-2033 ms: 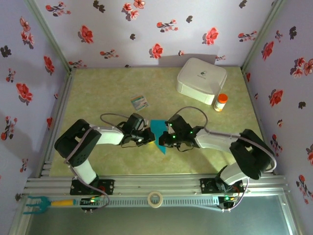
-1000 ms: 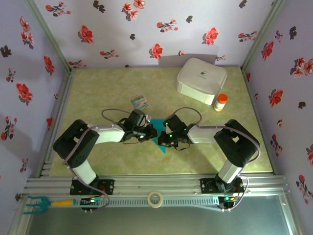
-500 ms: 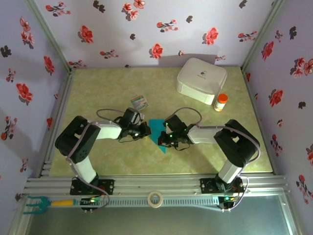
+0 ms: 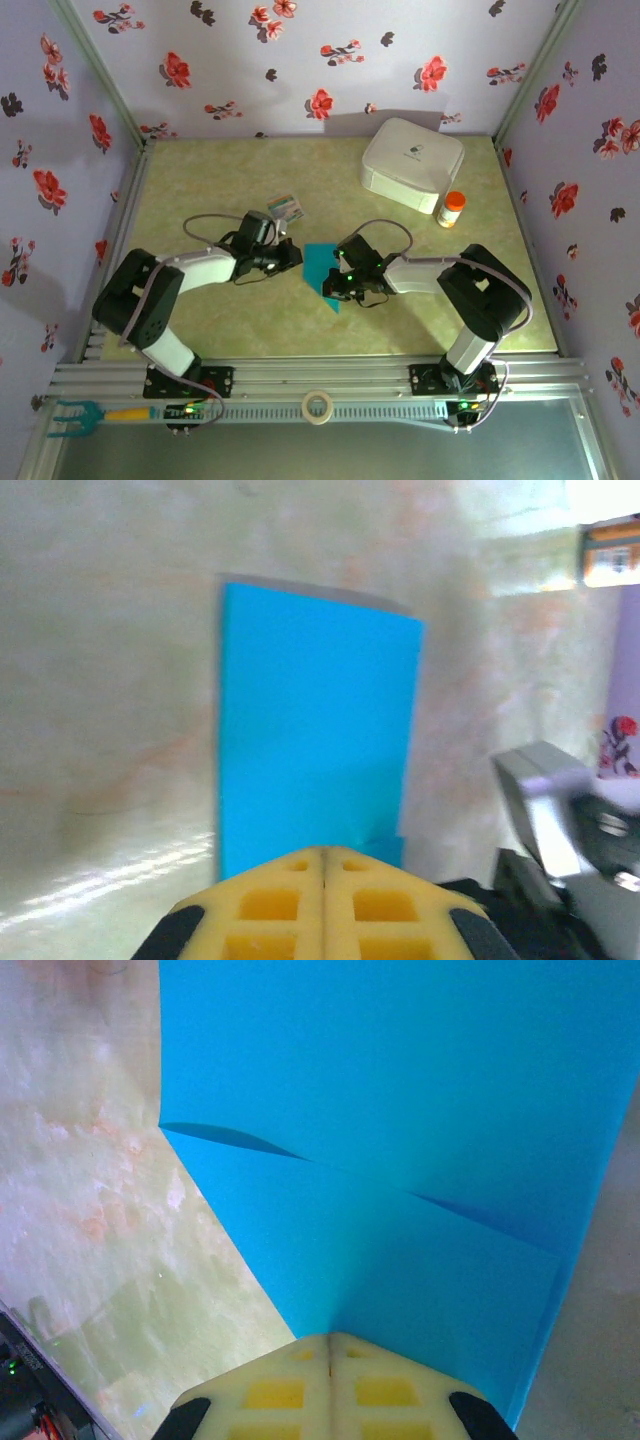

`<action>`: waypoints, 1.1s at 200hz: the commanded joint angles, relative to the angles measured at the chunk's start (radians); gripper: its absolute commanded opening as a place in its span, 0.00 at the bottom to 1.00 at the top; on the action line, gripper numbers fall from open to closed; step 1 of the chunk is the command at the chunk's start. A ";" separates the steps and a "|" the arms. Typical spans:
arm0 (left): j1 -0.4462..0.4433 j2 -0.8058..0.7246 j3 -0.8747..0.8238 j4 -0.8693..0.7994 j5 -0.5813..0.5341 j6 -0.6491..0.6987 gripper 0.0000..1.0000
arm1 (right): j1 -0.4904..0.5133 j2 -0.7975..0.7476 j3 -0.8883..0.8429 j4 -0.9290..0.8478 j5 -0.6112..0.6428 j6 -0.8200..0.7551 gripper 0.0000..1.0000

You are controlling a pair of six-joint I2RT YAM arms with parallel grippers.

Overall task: Fold a paper plane with a square sheet of paper (pick it up from the middle)
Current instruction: Third fold the triangle at the center of the table.

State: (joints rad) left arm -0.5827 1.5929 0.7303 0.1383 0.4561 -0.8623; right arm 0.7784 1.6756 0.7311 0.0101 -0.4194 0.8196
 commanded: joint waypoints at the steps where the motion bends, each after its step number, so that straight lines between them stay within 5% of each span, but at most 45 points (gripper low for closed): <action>1: -0.050 0.000 -0.009 0.012 0.016 -0.022 0.00 | -0.007 0.016 -0.030 -0.093 0.042 -0.014 0.00; 44: -0.104 0.125 -0.033 0.165 0.058 -0.080 0.00 | -0.007 0.016 -0.031 -0.095 0.045 -0.014 0.00; 154: -0.028 0.185 -0.062 0.081 -0.003 -0.054 0.00 | -0.005 -0.025 0.039 -0.067 -0.044 -0.019 0.01; 220: -0.029 0.190 -0.055 0.082 0.010 -0.061 0.00 | 0.003 0.107 0.126 -0.067 -0.073 -0.037 0.05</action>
State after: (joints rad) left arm -0.6273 1.7485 0.6853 0.2810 0.5026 -0.9401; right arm 0.7795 1.7123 0.8429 -0.0235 -0.4831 0.8074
